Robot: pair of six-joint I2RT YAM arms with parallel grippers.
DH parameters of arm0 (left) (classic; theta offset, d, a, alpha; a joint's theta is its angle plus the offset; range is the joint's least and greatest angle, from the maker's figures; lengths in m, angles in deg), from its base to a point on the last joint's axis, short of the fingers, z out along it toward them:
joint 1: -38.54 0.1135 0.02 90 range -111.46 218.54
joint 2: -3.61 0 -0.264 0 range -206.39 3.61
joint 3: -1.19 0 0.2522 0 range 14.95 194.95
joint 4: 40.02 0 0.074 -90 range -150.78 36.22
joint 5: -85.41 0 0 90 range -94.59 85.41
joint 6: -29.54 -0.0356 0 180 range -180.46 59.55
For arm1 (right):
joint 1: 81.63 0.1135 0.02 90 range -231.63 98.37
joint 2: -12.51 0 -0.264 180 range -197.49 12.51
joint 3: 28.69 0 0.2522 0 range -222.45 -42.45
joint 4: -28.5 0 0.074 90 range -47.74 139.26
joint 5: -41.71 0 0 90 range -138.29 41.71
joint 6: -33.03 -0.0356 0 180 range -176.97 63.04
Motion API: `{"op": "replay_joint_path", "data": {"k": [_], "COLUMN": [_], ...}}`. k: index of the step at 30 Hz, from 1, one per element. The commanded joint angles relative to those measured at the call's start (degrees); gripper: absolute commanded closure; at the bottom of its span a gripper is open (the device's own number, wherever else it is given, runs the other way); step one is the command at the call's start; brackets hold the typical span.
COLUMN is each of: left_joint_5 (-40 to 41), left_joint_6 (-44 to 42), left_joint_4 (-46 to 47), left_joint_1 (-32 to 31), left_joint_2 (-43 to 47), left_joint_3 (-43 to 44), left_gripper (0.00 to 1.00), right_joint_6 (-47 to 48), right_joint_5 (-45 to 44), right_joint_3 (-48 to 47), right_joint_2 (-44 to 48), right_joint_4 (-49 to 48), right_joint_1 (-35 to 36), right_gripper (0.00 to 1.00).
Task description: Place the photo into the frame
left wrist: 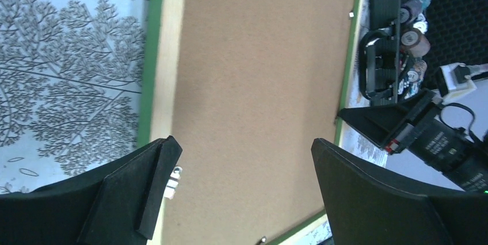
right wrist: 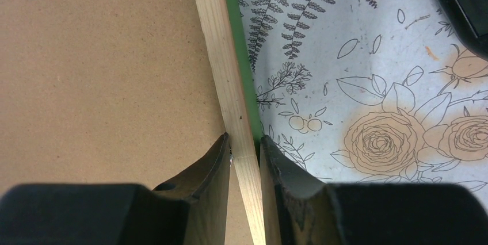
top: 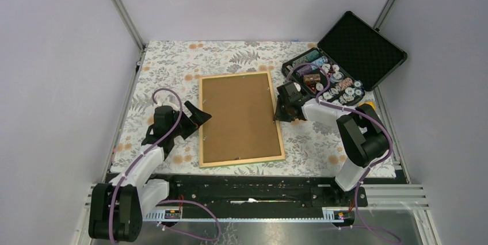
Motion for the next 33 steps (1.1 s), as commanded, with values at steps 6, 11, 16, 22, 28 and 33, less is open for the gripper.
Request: {"op": "replay_joint_path", "data": {"k": [6,11,16,22,28,33], "left_joint_5": [15.26,22.20,18.59,19.23,22.88,22.96], "left_joint_6": [-1.31,-4.19,-8.39,-7.17,-7.94,-8.53], "left_joint_4": [-30.65,-38.50,-40.69,-41.64,-43.80,-41.68], "left_joint_1": [-7.85,-14.03,-14.21,-14.21,-14.12,-14.05], "left_joint_2": [5.01,-2.94,-11.48,-15.89,-17.90,-19.95], "left_joint_3": [13.56,20.33,23.79,24.56,26.65,26.63], "left_gripper": [0.01,0.02,0.07,0.36,0.46,0.51], "right_joint_6": [0.24,0.39,0.41,0.30,0.31,0.33], "right_joint_5": [1.04,1.26,1.76,2.13,2.42,2.64], "right_joint_3": [2.08,2.99,3.19,3.94,3.98,4.00], "right_joint_2": [1.53,2.12,2.04,2.52,2.41,2.31], "right_joint_4": [-6.02,-6.80,-6.98,-7.41,-7.42,-7.44], "right_joint_1": [-0.02,-0.01,-0.18,-0.29,-0.36,-0.33], "right_gripper": [1.00,1.00,1.00,1.00,1.00,1.00]}}
